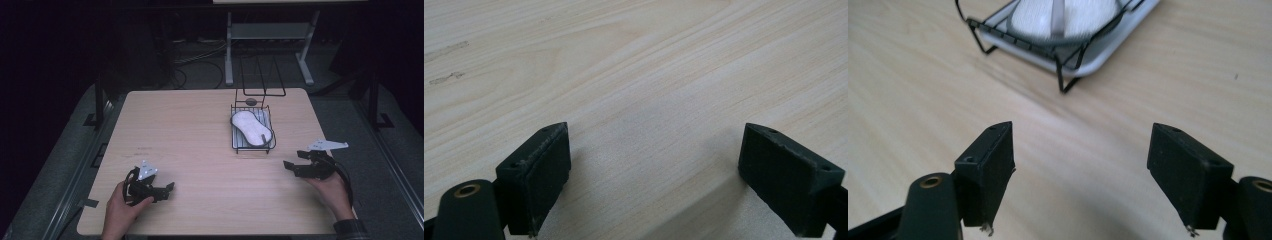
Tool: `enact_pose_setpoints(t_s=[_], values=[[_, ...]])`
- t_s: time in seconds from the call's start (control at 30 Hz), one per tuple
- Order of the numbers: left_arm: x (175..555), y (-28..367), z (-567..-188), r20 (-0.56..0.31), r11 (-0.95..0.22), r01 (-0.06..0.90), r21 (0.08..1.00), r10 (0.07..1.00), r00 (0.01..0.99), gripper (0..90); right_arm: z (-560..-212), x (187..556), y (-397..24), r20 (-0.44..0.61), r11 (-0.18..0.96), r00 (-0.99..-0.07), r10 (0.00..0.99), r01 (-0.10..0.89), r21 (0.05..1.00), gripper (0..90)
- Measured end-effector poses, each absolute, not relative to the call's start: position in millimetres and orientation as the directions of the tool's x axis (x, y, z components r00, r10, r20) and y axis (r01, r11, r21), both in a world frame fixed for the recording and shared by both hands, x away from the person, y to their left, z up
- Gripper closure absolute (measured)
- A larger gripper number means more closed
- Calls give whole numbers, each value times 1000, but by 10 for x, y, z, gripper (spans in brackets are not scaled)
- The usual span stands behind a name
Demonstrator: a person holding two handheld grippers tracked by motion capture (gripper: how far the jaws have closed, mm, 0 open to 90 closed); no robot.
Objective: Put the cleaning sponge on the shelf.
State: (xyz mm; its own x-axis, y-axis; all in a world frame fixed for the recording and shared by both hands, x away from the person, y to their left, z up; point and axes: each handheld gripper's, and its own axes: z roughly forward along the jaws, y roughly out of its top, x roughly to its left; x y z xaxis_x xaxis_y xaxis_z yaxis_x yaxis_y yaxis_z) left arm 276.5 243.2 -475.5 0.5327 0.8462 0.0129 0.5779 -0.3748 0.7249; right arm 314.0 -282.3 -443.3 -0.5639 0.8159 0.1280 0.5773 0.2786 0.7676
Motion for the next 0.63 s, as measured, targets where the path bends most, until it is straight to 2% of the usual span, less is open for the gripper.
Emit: enact_pose_setpoints(t_s=[0.33, 0.63], values=[[2765, 2431, -4755, 13, -375, 578, 725, 846, 533, 127, -4628, 2897, -2840, 73, 349, -557, 827, 612, 710, 253], [2765, 2431, -4755, 13, -375, 578, 725, 846, 533, 127, -4691, 2838, -2875, 66, 361, -551, 832, 628, 690, 251]])
